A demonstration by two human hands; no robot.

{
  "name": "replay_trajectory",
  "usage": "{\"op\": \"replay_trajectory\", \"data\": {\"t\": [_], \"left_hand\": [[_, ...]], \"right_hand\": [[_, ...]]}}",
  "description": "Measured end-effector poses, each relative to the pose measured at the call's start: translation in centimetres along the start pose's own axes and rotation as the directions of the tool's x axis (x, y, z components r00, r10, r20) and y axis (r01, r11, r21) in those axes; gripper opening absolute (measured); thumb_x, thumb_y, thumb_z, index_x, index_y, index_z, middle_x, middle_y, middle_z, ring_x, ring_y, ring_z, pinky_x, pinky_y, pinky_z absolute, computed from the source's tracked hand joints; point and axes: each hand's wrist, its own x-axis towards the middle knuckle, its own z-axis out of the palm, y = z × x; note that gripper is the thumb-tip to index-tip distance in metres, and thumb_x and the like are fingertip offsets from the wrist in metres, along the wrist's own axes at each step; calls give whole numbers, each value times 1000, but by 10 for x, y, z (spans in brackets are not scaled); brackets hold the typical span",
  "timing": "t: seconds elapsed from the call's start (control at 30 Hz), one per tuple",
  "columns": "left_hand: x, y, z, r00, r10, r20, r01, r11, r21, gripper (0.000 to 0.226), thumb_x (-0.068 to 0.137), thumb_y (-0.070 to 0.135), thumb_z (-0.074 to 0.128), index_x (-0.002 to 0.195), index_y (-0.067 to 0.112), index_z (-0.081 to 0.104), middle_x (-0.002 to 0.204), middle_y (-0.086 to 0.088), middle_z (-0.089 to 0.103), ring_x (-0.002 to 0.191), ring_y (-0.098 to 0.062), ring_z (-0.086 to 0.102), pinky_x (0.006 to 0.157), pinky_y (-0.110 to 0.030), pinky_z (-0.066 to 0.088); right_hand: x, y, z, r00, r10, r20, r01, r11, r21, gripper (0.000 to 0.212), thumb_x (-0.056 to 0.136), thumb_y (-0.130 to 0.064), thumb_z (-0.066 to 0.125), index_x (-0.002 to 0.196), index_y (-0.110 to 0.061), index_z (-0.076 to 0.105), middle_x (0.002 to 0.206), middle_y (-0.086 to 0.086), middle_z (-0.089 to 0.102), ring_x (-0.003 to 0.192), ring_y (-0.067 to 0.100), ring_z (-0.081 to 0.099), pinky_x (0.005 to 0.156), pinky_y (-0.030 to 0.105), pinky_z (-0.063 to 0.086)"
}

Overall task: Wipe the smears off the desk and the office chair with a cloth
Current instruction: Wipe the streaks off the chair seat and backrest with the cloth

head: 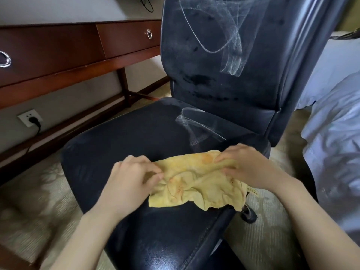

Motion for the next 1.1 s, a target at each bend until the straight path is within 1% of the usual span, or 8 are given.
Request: {"op": "replay_trajectory", "data": {"t": [0.13, 0.37, 0.47, 0.53, 0.6, 0.73, 0.93, 1.1], "left_hand": [[6, 8, 21, 995, -98, 25, 93, 984, 154, 24, 92, 51, 50, 111, 42, 61, 106, 22, 52, 100, -7, 41, 93, -26, 28], [12, 18, 24, 997, -67, -38, 76, 926, 370, 21, 99, 31, 37, 94, 34, 57, 101, 16, 53, 97, -9, 41, 88, -24, 30], [16, 21, 6, 984, -159, -85, 157, 987, -31, 16, 98, 21, 41, 90, 24, 55, 87, 7, 59, 84, -11, 53, 80, -28, 44], [22, 30, -14, 971, -226, -72, 196, 935, -294, 16, 97, 19, 44, 86, 24, 55, 76, 4, 62, 66, -5, 55, 61, -20, 47], [34, 42, -31, 958, -268, -100, 213, 903, -373, 17, 96, 21, 46, 84, 27, 56, 73, 5, 62, 61, -3, 55, 49, -16, 42], [58, 69, -45, 916, -389, -99, 259, 760, -596, 16, 97, 22, 48, 87, 26, 61, 86, 3, 62, 77, -10, 57, 57, -21, 38], [64, 109, -31, 935, -354, -14, 227, 629, -743, 9, 94, 31, 55, 91, 25, 61, 83, 3, 67, 74, -8, 62, 59, -21, 45], [59, 107, -26, 946, -316, 74, 227, 480, -848, 20, 84, 35, 67, 101, 28, 62, 90, 5, 72, 75, -2, 68, 58, -15, 47]], "right_hand": [[2, -1, 11, 998, 30, 53, -25, 995, -92, 30, 91, -37, 57, 120, -35, 61, 120, -19, 56, 111, 8, 45, 101, 28, 34], [-3, -6, 16, 987, 13, -159, -48, 975, -218, 23, 100, -30, 35, 102, -25, 56, 98, -12, 59, 97, 10, 50, 89, 23, 33], [-1, -7, 1, 944, 151, -294, -127, 987, 97, 12, 98, -28, 39, 93, -25, 49, 83, -12, 57, 83, 15, 55, 73, 30, 39], [3, -8, -16, 925, 174, -338, -138, 982, 126, 9, 97, -29, 41, 91, -26, 47, 75, -13, 55, 74, 14, 55, 67, 34, 41], [11, -12, -36, 906, 180, -384, -158, 984, 87, 9, 94, -29, 44, 89, -24, 50, 72, -11, 56, 70, 15, 55, 64, 35, 45], [28, -28, -69, 859, 269, -435, -220, 962, 162, 9, 90, -22, 51, 85, -20, 58, 72, -2, 62, 72, 20, 58, 70, 38, 51], [30, -63, -71, 923, 227, -311, -27, 844, 536, 10, 86, -25, 61, 87, -24, 71, 71, -10, 69, 74, -5, 61, 66, 10, 47], [11, -52, -50, 971, 78, -228, 131, 621, 772, 27, 94, -22, 54, 116, -32, 65, 105, -14, 70, 105, 5, 62, 96, 37, 49]]}}
